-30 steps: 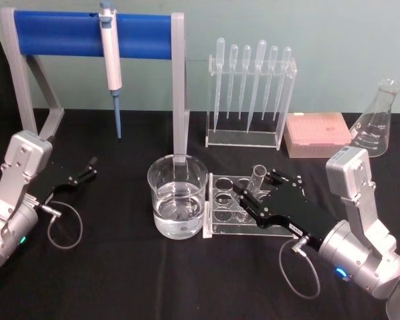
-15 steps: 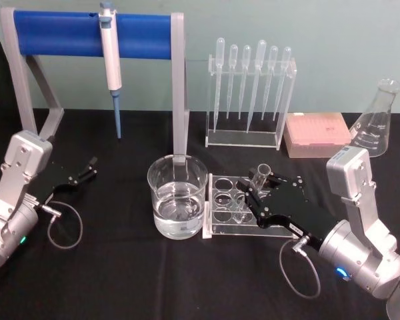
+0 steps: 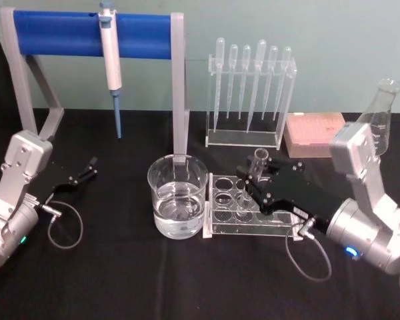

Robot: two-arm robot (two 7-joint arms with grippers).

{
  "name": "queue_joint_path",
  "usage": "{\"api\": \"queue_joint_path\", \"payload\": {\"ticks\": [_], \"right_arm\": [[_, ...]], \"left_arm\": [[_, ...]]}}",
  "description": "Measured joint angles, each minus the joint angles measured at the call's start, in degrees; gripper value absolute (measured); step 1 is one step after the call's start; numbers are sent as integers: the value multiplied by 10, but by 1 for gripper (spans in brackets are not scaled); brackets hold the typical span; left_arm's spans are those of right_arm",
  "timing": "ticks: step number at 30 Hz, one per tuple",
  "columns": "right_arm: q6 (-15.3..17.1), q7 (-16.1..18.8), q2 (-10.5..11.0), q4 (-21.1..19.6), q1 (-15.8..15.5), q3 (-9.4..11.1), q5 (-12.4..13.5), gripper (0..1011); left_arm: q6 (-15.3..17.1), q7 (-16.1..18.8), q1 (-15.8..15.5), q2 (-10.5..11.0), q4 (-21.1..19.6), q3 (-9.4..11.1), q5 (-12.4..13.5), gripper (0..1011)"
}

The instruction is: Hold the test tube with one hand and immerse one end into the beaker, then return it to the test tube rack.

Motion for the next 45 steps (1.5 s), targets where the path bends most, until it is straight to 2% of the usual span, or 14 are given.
{"api": "queue_joint_path", "payload": {"ticks": [10, 15, 20, 30, 45], "right_arm": [[72, 46, 24, -30, 51, 6, 39, 227], [103, 53, 38, -45, 77, 11, 58, 227], [119, 54, 47, -53, 92, 15, 72, 227], [135, 50, 57, -59, 105, 18, 100, 227], [134, 49, 56, -59, 104, 18, 97, 227]], "left_arm": [[0, 0, 0, 0, 0, 0, 0, 1000], [0, 0, 0, 0, 0, 0, 0, 1000], [0, 0, 0, 0, 0, 0, 0, 1000], [0, 0, 0, 0, 0, 0, 0, 1000], [0, 0, 0, 0, 0, 0, 0, 1000]]}}
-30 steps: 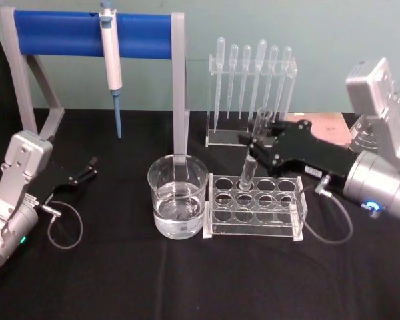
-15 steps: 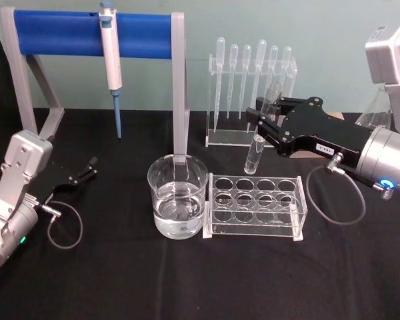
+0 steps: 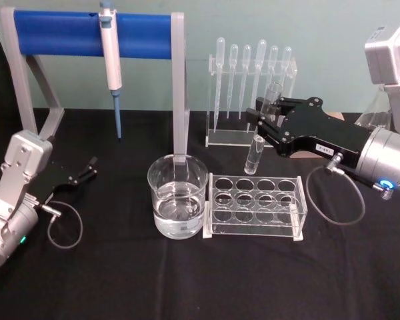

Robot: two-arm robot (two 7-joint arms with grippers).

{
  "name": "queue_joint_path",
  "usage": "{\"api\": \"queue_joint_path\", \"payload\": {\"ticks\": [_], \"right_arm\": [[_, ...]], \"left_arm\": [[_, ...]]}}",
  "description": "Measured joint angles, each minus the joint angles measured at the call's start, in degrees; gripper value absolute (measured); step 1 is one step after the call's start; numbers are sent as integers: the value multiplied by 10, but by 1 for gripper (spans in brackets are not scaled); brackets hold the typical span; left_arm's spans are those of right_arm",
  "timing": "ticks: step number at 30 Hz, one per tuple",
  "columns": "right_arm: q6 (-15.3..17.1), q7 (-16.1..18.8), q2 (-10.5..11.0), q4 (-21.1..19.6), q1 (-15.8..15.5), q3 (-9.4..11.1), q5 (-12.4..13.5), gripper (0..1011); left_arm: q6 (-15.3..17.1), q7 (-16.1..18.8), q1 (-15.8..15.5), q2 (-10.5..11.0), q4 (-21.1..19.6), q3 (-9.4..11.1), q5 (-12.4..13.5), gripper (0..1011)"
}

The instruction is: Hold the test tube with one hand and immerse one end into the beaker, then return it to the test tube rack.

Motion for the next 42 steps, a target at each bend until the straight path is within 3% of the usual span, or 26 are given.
{"api": "queue_joint_path", "payload": {"ticks": [42], "right_arm": [[-2, 0, -1, 1, -1, 0, -3, 227]], "left_arm": [[0, 0, 0, 0, 0, 0, 0, 1000]]}}
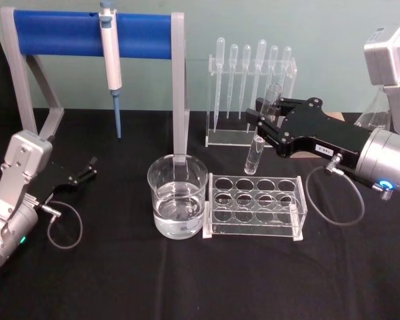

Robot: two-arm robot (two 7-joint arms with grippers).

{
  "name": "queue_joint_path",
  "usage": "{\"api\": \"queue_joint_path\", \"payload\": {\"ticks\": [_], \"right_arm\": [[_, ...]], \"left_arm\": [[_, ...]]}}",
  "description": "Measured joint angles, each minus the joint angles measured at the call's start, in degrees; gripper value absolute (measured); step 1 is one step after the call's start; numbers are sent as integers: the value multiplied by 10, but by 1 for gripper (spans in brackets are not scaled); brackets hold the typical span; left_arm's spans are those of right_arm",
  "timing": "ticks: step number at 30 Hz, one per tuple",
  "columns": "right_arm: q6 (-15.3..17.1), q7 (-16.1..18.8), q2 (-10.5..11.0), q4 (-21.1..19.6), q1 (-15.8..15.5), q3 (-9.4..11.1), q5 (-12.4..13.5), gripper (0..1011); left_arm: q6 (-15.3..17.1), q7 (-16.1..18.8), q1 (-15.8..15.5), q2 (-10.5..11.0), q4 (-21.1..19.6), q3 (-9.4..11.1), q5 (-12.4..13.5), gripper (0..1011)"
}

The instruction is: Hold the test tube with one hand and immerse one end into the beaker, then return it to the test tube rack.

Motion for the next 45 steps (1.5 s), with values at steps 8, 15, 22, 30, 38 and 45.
{"api": "queue_joint_path", "payload": {"ticks": [8, 15, 22, 30, 38, 45], "right_arm": [[0, 0, 0, 0, 0, 0, 0, 227], [0, 0, 0, 0, 0, 0, 0, 227], [0, 0, 0, 0, 0, 0, 0, 227], [0, 0, 0, 0, 0, 0, 0, 227], [0, 0, 0, 0, 0, 0, 0, 227], [0, 0, 0, 0, 0, 0, 0, 227]], "left_arm": [[0, 0, 0, 0, 0, 0, 0, 1000], [0, 0, 0, 0, 0, 0, 0, 1000], [0, 0, 0, 0, 0, 0, 0, 1000], [0, 0, 0, 0, 0, 0, 0, 1000], [0, 0, 0, 0, 0, 0, 0, 1000], [0, 0, 0, 0, 0, 0, 0, 1000]]}}
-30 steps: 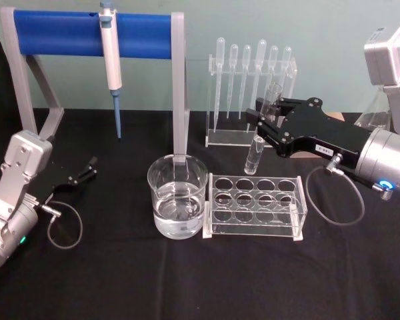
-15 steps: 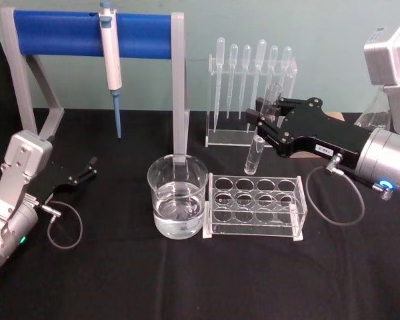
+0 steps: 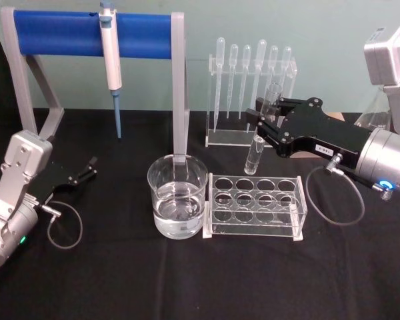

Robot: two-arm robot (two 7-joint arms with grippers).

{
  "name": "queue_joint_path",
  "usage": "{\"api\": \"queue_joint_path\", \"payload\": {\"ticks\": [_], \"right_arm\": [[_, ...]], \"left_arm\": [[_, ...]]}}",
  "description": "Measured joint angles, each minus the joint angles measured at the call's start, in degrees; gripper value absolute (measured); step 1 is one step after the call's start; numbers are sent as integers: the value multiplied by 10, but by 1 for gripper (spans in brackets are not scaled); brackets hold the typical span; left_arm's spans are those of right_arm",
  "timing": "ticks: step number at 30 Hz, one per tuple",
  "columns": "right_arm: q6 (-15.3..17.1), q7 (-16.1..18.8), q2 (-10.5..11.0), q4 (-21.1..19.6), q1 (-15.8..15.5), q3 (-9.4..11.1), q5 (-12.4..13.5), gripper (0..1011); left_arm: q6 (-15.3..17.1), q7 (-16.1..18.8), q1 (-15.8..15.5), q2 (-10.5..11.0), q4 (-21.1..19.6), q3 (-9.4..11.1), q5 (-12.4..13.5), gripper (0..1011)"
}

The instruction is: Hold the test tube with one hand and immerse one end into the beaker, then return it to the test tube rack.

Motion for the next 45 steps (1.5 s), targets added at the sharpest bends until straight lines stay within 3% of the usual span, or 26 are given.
{"api": "queue_joint_path", "payload": {"ticks": [45], "right_arm": [[0, 0, 0, 0, 0, 0, 0, 227]], "left_arm": [[0, 0, 0, 0, 0, 0, 0, 1000]]}}
